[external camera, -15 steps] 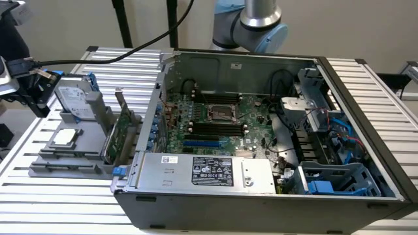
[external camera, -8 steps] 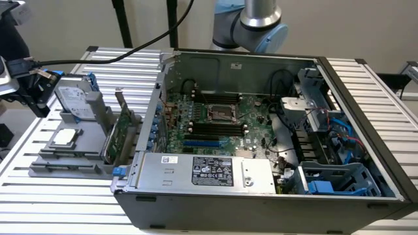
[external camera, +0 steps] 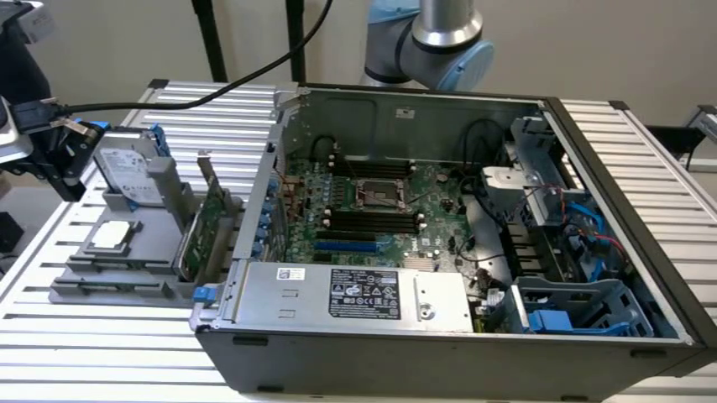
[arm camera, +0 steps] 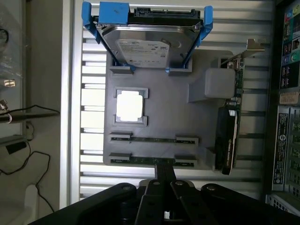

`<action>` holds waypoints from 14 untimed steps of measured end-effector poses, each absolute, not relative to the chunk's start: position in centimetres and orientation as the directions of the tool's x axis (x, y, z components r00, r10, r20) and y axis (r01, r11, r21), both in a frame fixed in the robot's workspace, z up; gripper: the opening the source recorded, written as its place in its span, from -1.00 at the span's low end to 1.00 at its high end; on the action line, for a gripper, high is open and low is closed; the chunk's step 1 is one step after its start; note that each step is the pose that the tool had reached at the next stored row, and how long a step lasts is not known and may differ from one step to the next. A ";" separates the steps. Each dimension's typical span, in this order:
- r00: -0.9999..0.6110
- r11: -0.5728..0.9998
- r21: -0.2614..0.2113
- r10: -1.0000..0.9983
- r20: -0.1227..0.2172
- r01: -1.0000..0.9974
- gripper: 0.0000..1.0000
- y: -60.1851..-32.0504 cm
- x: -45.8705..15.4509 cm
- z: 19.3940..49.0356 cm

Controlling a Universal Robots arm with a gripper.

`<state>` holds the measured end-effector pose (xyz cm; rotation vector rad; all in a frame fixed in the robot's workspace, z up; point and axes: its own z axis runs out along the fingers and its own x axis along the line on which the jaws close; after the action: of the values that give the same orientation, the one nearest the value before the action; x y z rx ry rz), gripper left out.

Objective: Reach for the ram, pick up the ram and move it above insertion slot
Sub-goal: 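Pick up the ram and move it above insertion slot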

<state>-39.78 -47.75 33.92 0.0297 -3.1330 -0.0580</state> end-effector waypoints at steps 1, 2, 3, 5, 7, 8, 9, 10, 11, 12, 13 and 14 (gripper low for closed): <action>-1.000 0.999 0.037 -0.019 0.008 -0.019 -0.79 -47.8 -39.8 33.9; -1.000 0.999 0.037 -0.019 0.008 -0.019 -0.79 -47.8 -39.8 33.9; -1.000 0.999 0.037 -0.019 0.008 -0.019 -0.79 -47.8 -39.8 33.9; -1.000 0.999 0.037 -0.019 0.007 -0.019 -0.79 -47.7 -39.8 33.9; -1.000 0.999 0.037 -0.028 0.007 -0.028 -0.79 -47.7 -39.8 33.9; -0.999 0.998 0.037 -0.046 0.007 -0.046 -0.79 -47.7 -39.8 33.9; -0.998 0.997 0.037 -0.065 0.007 -0.064 -0.79 -47.7 -39.8 33.9; -0.997 0.996 0.037 -0.082 0.007 -0.081 -0.79 -47.7 -39.8 33.9; -0.995 0.994 0.037 -0.100 0.007 -0.100 -0.79 -47.7 -39.8 33.9; -0.993 0.992 0.037 -0.118 0.007 -0.118 -0.79 -47.7 -39.8 33.9; -0.991 0.990 0.037 -0.136 0.007 -0.136 -0.79 -47.7 -39.8 33.9; -0.988 0.987 0.037 -0.154 0.007 -0.154 -0.79 -47.7 -39.8 33.9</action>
<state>-39.79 -47.68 33.87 0.2421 -3.1219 -0.0570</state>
